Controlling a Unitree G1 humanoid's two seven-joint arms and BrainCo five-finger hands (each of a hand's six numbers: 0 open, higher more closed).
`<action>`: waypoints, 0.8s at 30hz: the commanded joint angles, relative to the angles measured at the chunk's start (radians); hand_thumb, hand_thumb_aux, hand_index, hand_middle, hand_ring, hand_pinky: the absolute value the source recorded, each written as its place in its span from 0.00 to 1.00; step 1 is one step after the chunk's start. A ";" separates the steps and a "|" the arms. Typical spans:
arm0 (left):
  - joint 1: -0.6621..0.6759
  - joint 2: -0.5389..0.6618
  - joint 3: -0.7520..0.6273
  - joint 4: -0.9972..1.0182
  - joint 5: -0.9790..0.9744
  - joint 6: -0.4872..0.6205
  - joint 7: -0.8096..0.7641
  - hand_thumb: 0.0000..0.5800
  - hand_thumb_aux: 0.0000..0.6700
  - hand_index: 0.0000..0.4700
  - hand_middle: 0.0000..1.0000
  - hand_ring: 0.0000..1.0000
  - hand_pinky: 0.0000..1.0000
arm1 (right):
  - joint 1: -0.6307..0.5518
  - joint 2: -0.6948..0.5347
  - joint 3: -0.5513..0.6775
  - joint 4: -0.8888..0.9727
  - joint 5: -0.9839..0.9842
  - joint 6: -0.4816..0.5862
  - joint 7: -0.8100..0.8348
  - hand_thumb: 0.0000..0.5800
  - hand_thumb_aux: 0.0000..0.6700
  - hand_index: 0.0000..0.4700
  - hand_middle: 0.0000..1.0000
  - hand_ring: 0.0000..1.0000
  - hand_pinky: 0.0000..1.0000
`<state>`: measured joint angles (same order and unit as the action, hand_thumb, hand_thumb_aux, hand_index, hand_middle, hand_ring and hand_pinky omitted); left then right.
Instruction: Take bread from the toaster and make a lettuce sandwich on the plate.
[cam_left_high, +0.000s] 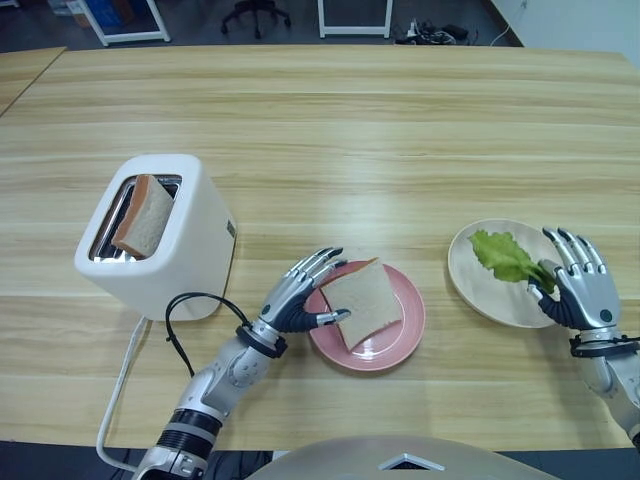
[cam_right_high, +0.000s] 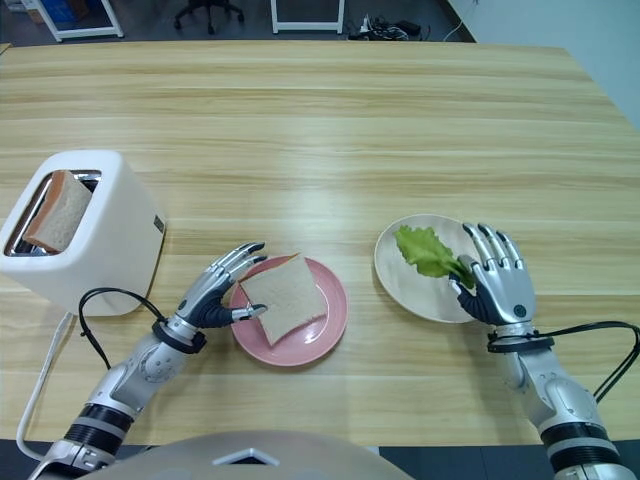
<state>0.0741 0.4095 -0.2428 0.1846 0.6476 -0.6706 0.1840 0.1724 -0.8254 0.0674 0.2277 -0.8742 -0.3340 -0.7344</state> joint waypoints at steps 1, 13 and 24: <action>0.000 -0.007 -0.027 0.036 -0.097 0.001 -0.085 0.75 0.50 0.50 0.35 0.35 0.35 | 0.011 -0.001 -0.012 -0.040 -0.004 -0.003 0.014 1.00 1.00 1.00 0.00 0.00 0.00; -0.003 -0.028 0.059 -0.044 0.003 -0.064 0.124 0.00 0.00 0.00 0.00 0.00 0.00 | -0.050 0.041 0.074 -0.072 -0.037 -0.077 0.034 1.00 1.00 1.00 0.00 0.00 0.00; -0.018 -0.103 0.083 0.004 0.144 -0.175 0.467 0.00 0.00 0.00 0.00 0.00 0.00 | -0.150 0.178 0.323 -0.130 -0.100 -0.265 0.189 1.00 1.00 1.00 0.00 0.00 0.00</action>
<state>0.0589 0.2993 -0.1473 0.1741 0.7620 -0.8335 0.6331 0.0332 -0.6557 0.3650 0.0744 -0.9628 -0.5838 -0.5716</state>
